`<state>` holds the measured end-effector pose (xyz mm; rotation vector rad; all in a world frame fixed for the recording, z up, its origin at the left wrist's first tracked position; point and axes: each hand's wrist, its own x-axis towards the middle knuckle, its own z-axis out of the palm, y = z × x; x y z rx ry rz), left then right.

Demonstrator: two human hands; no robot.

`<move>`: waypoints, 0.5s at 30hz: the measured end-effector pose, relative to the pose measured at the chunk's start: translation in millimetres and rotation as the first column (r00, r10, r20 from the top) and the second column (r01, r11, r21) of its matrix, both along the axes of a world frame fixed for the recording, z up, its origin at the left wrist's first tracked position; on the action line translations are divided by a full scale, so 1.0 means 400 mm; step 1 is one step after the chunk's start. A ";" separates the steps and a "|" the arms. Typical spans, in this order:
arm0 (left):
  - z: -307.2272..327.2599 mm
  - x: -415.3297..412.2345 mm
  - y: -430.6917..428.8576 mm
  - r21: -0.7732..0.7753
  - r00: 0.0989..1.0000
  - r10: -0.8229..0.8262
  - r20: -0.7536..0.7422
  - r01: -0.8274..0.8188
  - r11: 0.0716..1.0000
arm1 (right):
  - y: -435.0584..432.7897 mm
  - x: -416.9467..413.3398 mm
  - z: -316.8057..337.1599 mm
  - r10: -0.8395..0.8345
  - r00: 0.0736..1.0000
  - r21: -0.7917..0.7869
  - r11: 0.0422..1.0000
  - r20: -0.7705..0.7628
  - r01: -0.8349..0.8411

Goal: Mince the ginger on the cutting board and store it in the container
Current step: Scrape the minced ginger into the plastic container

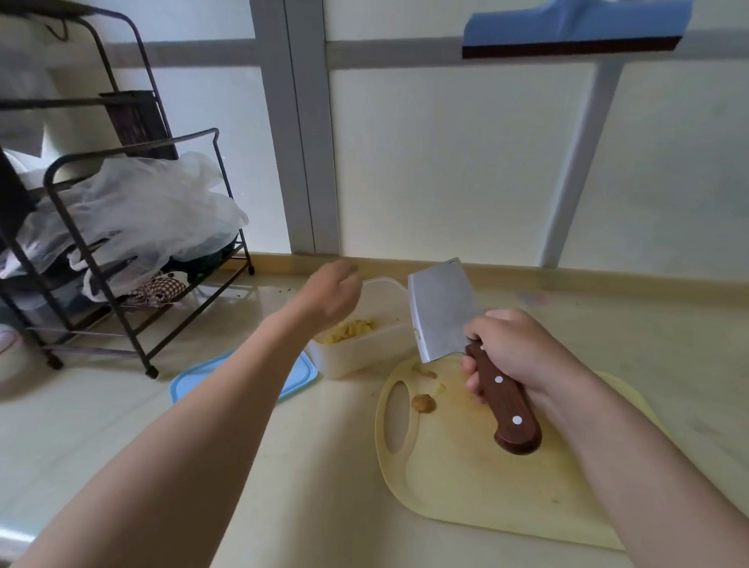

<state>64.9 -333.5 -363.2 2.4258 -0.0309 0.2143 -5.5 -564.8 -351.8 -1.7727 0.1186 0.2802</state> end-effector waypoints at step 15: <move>0.052 -0.074 -0.060 -0.850 0.996 -0.053 -0.067 -0.029 0.526 | -0.078 -0.086 0.021 -0.009 1.000 0.052 0.999 0.005 0.009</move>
